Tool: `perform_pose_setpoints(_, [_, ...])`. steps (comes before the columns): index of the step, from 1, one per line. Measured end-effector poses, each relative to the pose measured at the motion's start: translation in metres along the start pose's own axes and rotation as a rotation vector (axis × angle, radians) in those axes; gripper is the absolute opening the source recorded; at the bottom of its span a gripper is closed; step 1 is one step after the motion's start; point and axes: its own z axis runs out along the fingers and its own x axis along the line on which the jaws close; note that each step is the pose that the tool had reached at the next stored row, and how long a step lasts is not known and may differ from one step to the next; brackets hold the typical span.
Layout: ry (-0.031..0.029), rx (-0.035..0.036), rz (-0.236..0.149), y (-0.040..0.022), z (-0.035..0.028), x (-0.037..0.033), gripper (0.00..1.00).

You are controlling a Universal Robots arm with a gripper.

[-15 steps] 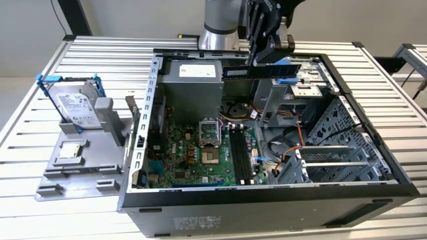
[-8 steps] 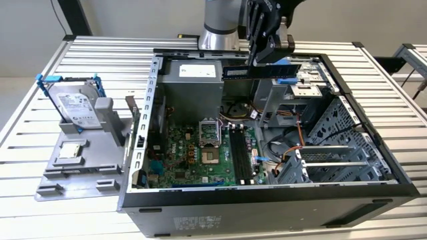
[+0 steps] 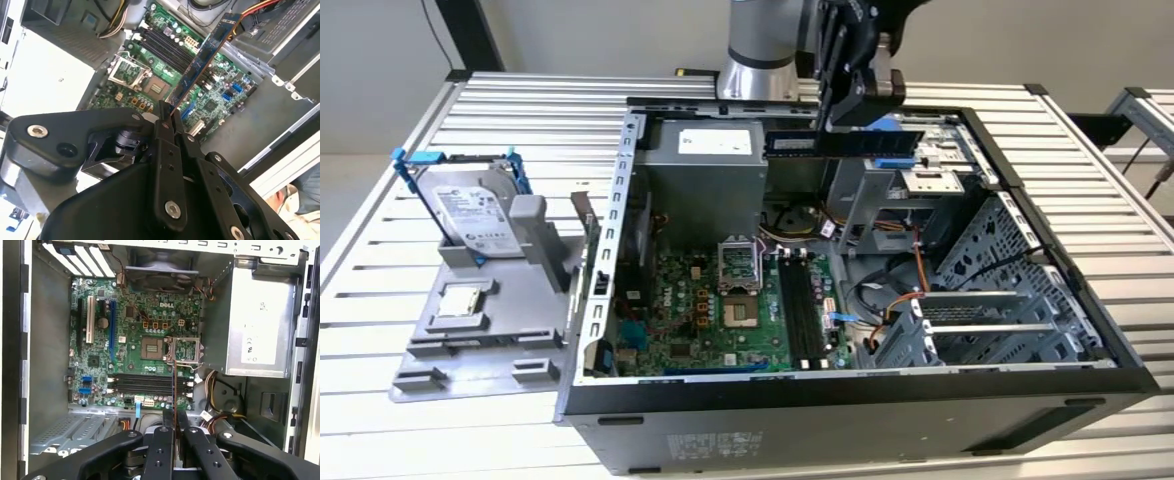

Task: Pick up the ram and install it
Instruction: 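Insert the ram into the slot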

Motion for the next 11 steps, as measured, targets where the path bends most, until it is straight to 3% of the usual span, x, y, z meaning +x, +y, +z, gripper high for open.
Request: perform_pose_setpoints(11, [-0.0056, 0.0036, 0.174, 0.0000, 0.0000, 0.0000, 0.00])
